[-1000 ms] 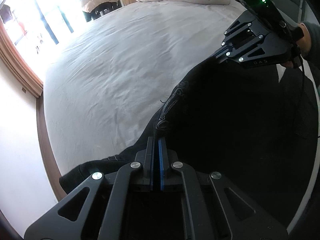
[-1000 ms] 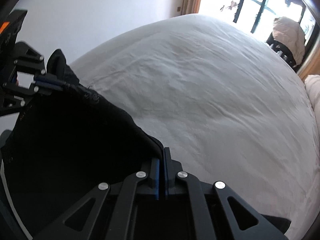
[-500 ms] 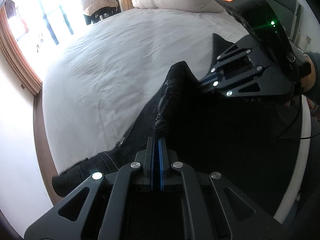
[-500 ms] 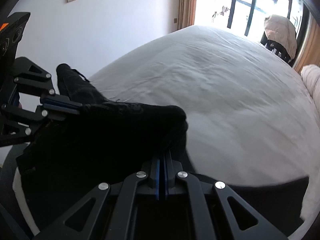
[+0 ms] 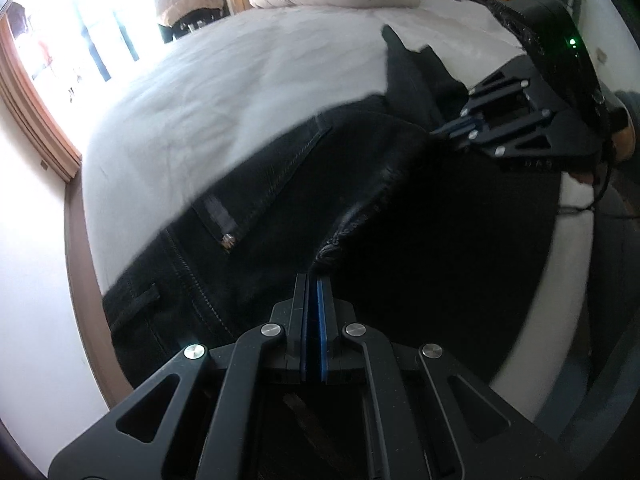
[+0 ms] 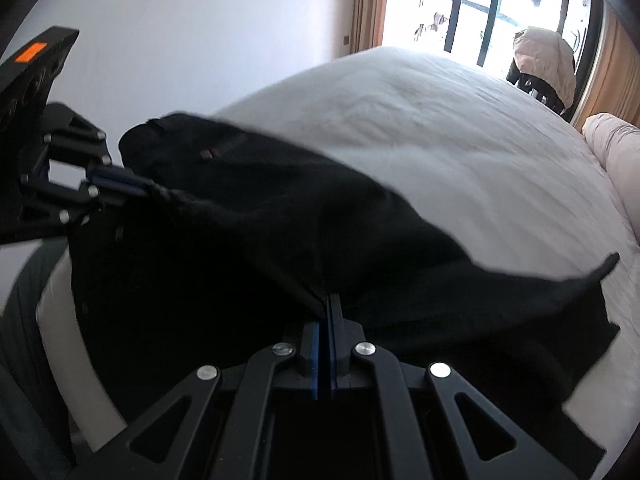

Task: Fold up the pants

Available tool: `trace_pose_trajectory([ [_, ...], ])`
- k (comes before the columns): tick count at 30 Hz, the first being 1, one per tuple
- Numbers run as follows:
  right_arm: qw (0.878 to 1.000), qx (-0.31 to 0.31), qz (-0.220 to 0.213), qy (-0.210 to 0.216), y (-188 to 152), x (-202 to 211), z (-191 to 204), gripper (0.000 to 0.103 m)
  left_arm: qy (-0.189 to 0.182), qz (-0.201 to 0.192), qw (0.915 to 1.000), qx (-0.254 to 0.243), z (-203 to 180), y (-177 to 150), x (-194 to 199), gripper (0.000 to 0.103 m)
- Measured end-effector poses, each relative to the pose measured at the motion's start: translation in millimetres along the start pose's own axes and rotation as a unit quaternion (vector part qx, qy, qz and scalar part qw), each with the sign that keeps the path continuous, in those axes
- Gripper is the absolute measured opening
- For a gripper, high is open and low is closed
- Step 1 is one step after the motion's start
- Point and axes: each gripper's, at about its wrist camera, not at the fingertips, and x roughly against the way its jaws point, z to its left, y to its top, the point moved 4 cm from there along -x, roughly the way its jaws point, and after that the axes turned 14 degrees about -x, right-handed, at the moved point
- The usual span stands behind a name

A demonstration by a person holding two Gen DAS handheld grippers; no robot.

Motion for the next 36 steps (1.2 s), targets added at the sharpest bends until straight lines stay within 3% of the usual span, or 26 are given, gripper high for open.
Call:
trace_pose_trajectory([
  [6,0.998,0.044,0.023,-0.033,-52.4,7.7,17.7,0.004,-0.004,0.027,0.9988,-0.041,-54.7,-22.0,-8.1,0.002],
  [15,0.995,0.075,0.018,-0.064,-88.4,12.0,45.6,0.004,-0.001,0.032,0.9976,-0.061,-81.2,-32.7,2.2,0.002],
  [24,0.992,0.096,0.021,-0.082,-105.4,12.4,59.4,0.004,-0.016,0.03,0.9963,-0.079,-93.3,-43.2,8.9,0.002],
  [36,0.988,0.114,0.023,-0.098,-122.8,10.1,71.2,0.004,-0.018,0.034,0.9938,-0.104,-79.4,-41.5,-3.4,0.002],
])
